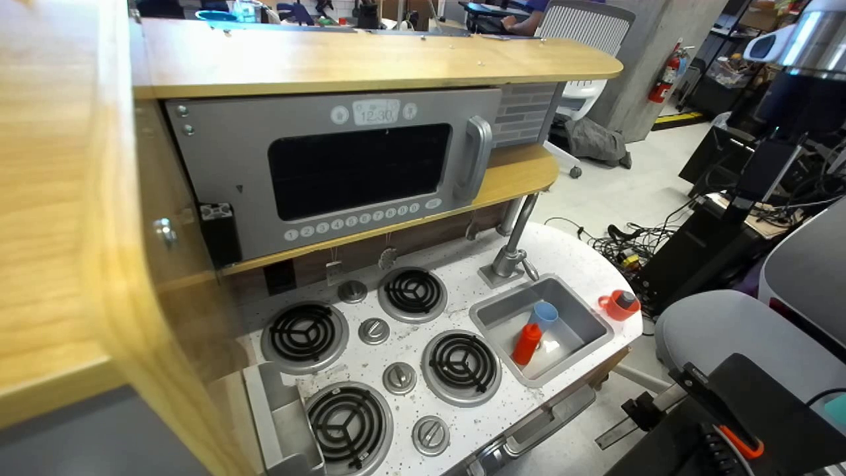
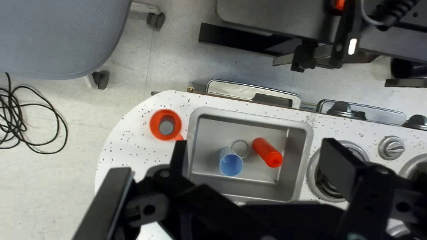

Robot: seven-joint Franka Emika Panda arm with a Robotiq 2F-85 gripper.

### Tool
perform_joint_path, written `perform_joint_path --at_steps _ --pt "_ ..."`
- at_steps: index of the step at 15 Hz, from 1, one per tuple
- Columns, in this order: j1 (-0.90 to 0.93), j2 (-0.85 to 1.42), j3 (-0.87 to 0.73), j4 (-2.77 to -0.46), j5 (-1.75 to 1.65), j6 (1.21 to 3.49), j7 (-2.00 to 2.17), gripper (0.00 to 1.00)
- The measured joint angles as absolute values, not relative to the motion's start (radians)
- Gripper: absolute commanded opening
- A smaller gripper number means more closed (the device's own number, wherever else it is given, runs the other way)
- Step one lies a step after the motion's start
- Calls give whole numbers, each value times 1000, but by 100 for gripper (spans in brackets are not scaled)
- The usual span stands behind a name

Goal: Remove the grey thing from the red cup and put it on the sink counter

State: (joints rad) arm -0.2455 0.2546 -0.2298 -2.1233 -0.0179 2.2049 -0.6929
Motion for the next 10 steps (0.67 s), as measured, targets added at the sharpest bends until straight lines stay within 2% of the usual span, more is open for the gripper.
perform_joint_path --at_steps 10 --pt "-377 518 -230 -2047 -91 2372 -741 100"
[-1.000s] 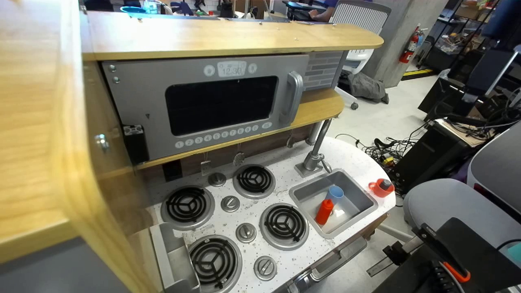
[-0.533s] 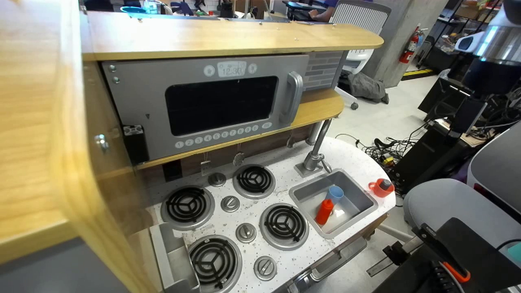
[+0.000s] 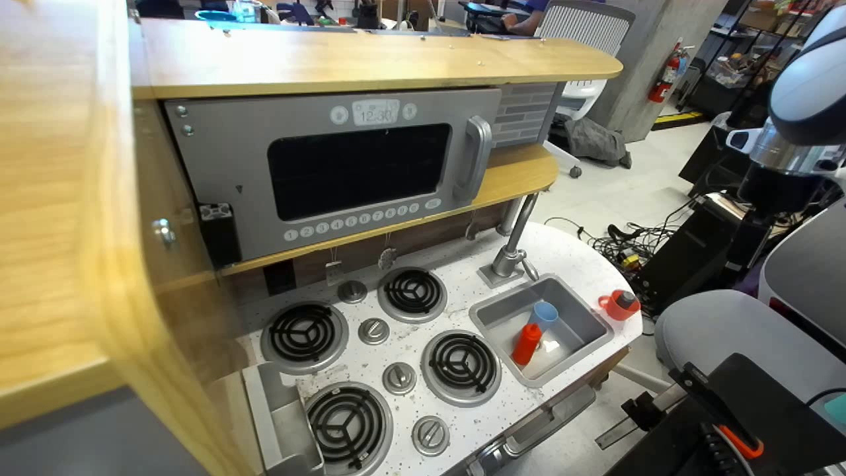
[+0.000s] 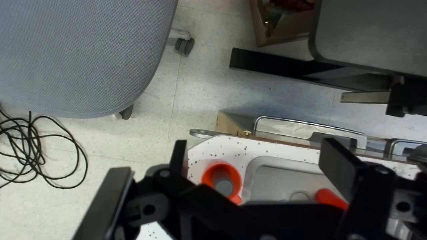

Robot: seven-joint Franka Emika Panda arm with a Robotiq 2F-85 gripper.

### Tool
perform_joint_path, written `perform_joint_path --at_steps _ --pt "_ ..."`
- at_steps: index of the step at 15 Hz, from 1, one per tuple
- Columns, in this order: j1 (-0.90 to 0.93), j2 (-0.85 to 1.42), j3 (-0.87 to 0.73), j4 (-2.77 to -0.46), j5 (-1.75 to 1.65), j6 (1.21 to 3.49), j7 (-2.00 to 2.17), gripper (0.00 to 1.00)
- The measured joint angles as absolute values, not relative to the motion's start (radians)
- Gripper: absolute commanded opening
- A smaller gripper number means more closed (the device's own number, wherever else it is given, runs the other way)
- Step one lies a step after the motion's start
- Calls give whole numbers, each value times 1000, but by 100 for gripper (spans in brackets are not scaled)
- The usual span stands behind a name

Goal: Remove the grey thing from the red cup and put it on the sink counter

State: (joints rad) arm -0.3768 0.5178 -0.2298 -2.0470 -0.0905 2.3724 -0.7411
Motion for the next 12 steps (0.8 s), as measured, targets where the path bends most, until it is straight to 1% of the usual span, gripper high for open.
perform_joint_path --at_steps 12 --pt "-412 822 -227 -1806 -97 2396 -664 100"
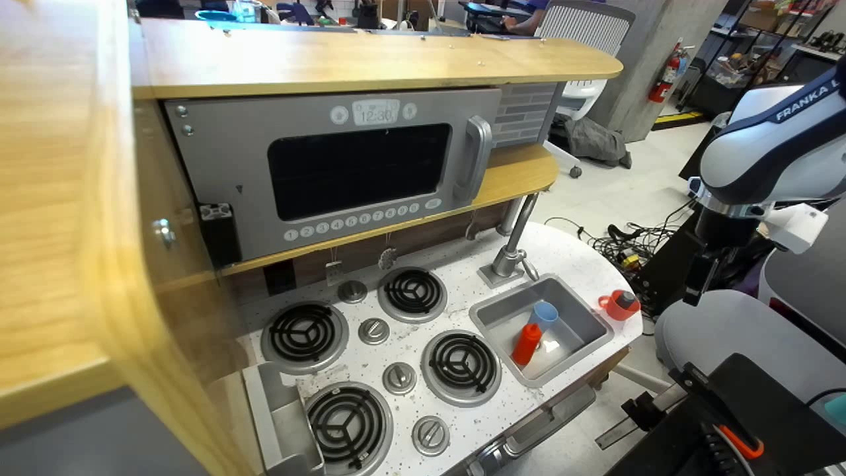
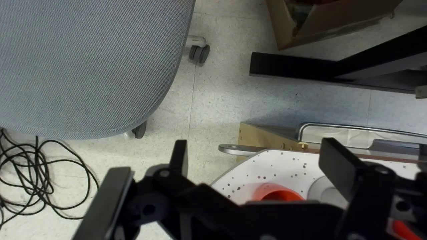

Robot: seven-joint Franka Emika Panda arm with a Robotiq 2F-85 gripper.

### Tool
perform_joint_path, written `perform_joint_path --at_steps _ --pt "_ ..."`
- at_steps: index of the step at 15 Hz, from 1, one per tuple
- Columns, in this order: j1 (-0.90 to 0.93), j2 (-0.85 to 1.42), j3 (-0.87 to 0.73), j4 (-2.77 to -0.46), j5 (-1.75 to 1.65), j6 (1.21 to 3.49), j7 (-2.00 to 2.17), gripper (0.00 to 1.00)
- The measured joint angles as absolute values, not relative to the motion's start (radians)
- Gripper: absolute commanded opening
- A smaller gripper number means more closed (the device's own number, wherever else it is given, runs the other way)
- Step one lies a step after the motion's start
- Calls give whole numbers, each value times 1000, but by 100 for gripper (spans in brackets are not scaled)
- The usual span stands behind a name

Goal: Remove the grey thing from the red cup and put it on the sink counter

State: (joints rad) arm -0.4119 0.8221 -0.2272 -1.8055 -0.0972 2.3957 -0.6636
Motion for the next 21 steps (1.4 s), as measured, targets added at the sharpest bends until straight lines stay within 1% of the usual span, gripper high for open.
perform_joint_path --at_steps 4,9,12,21 --pt "-413 913 -224 -1735 -121 2401 -627 100" --pt "-409 975 -201 -1711 -150 2529 -613 100" --pt "-411 976 -175 -1717 -151 2591 -616 100" --pt "-418 919 -108 -1810 -151 2598 -663 100"
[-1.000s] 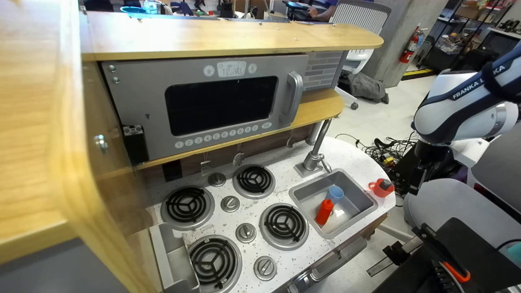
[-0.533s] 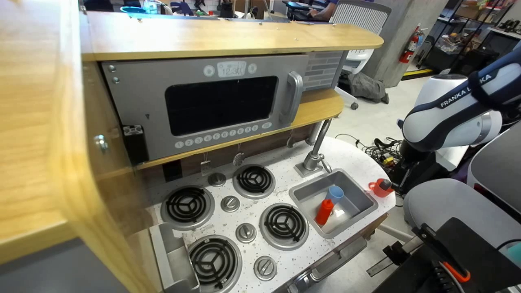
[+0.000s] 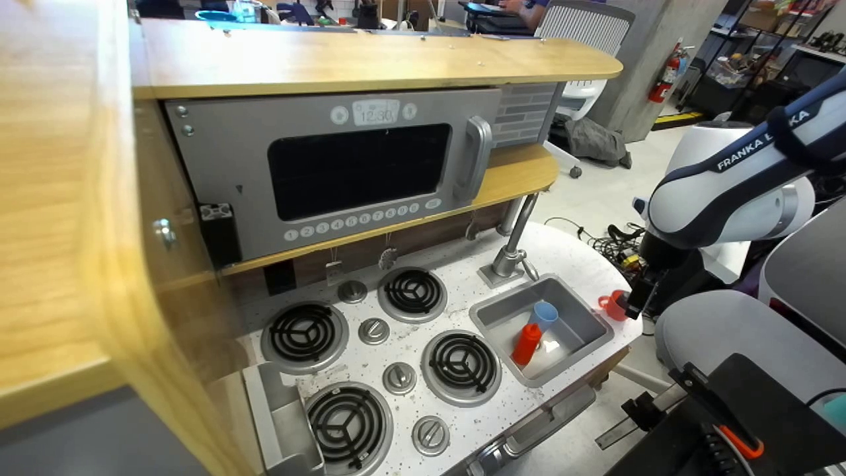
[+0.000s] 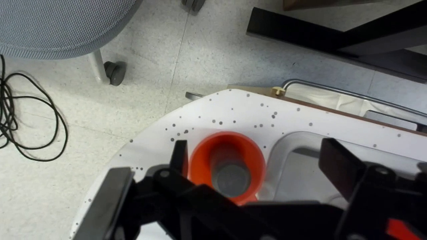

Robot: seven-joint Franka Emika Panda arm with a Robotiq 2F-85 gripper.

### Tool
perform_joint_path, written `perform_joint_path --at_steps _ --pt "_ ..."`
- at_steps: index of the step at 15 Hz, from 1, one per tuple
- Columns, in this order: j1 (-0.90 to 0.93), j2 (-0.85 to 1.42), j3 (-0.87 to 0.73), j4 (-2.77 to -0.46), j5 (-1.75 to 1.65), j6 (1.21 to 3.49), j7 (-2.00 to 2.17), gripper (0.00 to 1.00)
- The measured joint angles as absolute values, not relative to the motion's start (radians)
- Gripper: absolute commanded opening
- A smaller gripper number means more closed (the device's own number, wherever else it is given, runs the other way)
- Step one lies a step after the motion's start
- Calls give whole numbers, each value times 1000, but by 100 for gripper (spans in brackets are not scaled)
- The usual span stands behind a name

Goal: Remove the grey thing from the red cup and put it on the sink counter

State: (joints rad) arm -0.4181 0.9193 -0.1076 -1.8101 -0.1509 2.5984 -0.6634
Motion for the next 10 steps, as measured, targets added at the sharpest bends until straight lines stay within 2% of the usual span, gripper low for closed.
perform_joint_path --at_steps 10 --pt "-419 909 -101 -1815 -151 2618 -666 100"
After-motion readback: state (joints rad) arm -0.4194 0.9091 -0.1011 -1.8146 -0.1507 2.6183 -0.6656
